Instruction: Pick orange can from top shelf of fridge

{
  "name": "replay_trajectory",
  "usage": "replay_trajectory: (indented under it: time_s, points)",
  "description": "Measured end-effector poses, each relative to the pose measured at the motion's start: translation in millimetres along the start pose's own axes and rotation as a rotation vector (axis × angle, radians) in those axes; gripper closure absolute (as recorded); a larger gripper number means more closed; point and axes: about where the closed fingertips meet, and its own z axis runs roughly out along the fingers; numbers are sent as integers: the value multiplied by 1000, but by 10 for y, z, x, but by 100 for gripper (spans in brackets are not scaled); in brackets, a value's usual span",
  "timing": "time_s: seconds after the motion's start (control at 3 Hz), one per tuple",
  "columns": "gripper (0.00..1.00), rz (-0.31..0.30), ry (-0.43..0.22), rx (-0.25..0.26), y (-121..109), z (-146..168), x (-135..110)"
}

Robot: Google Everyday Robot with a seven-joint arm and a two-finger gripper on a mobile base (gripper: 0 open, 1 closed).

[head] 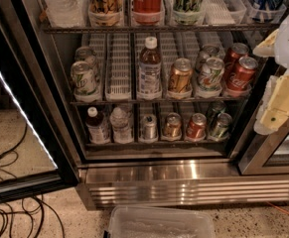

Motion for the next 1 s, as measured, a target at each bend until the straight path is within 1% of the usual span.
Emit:
replay_trajectory:
  time_s: [0.33,0.67,1.0]
  points:
    - [0,-1,-11,3,-5,1,-35]
    - [0,23,-106,18,-40,13,-252]
    - [0,86,-257,47,-84,-41,-595]
